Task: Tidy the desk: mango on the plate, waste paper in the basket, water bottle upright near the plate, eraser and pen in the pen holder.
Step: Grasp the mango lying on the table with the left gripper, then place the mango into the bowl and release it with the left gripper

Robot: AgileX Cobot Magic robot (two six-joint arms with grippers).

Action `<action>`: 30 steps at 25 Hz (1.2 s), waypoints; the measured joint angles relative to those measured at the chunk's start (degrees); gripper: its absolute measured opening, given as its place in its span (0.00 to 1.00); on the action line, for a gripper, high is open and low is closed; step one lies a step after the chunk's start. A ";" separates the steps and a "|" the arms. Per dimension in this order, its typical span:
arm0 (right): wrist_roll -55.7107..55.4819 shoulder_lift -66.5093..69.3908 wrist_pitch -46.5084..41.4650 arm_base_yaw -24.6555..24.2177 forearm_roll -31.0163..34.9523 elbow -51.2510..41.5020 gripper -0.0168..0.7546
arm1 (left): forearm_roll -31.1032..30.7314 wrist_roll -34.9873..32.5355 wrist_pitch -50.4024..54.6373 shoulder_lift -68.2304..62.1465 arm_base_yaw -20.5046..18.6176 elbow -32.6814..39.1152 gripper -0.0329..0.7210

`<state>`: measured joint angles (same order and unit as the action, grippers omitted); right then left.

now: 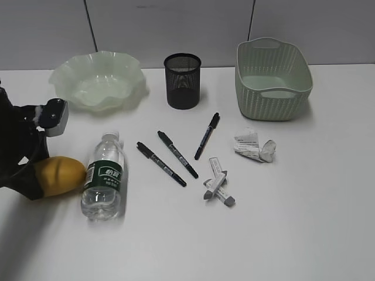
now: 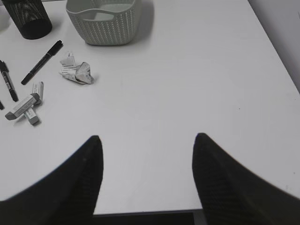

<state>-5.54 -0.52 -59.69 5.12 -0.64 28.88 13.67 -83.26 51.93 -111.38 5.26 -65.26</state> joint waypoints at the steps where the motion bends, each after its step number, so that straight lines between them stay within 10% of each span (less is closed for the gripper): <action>1: 0.00 0.00 0.00 0.00 0.00 0.00 0.65 | 0.08 0.00 0.05 0.42 0.00 0.00 0.79; 13: 0.00 0.00 0.00 0.00 0.00 0.00 0.65 | 4.19 12.47 -11.23 14.85 -2.94 -5.38 0.79; 22: 0.00 0.00 0.00 0.00 0.00 0.00 0.65 | 35.77 15.80 -40.84 11.87 -2.69 -8.51 0.79; 30: 0.00 0.00 0.00 0.00 0.06 0.00 0.65 | 46.11 15.95 -44.21 -1.58 0.85 -17.94 0.79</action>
<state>-5.54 -0.52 -59.69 5.12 -0.58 28.88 59.78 -67.30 7.72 -112.96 6.11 -83.20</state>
